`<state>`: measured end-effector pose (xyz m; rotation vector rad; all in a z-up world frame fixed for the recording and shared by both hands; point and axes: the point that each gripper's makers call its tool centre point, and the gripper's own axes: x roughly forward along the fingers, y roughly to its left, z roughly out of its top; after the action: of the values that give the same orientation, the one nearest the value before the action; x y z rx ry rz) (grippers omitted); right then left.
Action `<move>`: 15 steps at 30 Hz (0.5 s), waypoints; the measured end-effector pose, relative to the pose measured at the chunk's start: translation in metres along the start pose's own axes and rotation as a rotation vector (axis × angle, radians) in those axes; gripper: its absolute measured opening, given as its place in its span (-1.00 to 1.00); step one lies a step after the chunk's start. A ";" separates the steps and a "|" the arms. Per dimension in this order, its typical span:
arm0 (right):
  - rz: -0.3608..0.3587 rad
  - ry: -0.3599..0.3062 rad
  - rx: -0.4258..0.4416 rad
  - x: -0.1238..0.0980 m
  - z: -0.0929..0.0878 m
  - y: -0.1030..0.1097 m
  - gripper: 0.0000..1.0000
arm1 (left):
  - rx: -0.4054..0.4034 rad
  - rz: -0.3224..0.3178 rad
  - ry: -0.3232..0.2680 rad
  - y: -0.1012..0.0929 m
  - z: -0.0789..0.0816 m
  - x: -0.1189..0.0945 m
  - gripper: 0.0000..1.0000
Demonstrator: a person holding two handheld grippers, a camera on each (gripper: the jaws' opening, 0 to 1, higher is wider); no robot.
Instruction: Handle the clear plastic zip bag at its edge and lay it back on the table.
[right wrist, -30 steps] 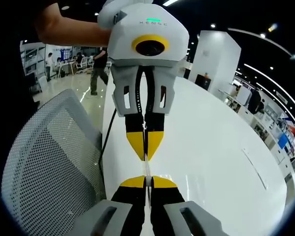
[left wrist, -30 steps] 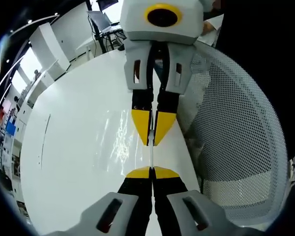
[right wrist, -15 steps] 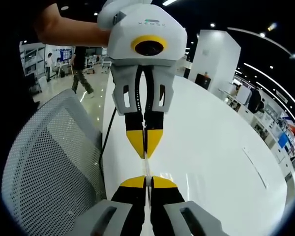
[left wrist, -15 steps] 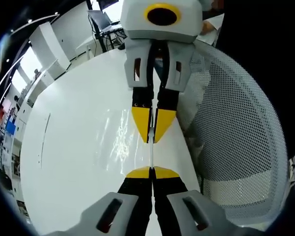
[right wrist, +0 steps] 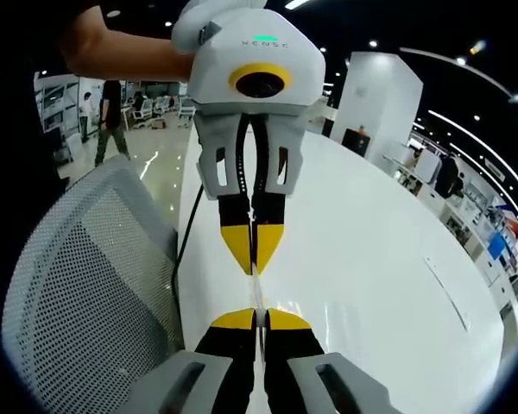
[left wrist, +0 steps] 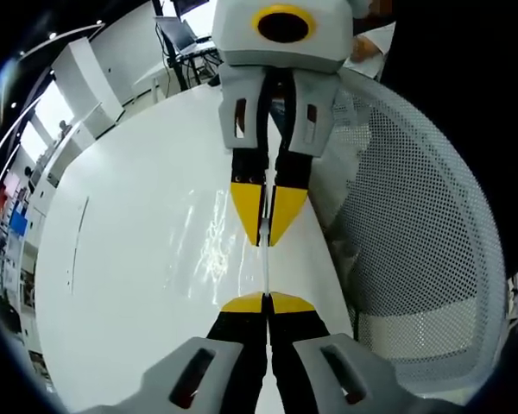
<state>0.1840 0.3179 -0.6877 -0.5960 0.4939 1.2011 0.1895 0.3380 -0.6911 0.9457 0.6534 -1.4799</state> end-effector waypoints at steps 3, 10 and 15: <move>-0.001 0.000 0.002 0.000 0.000 0.000 -1.00 | 0.001 0.000 0.004 0.000 -0.001 0.000 -1.00; -0.002 0.002 0.006 -0.001 -0.002 0.000 -1.00 | 0.001 -0.001 0.009 0.001 -0.004 0.000 -1.00; -0.003 0.004 0.003 -0.002 -0.003 -0.001 -1.00 | -0.001 0.000 0.010 0.002 -0.006 0.000 -1.00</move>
<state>0.1844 0.3140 -0.6881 -0.5958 0.4980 1.1965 0.1922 0.3426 -0.6938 0.9528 0.6614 -1.4756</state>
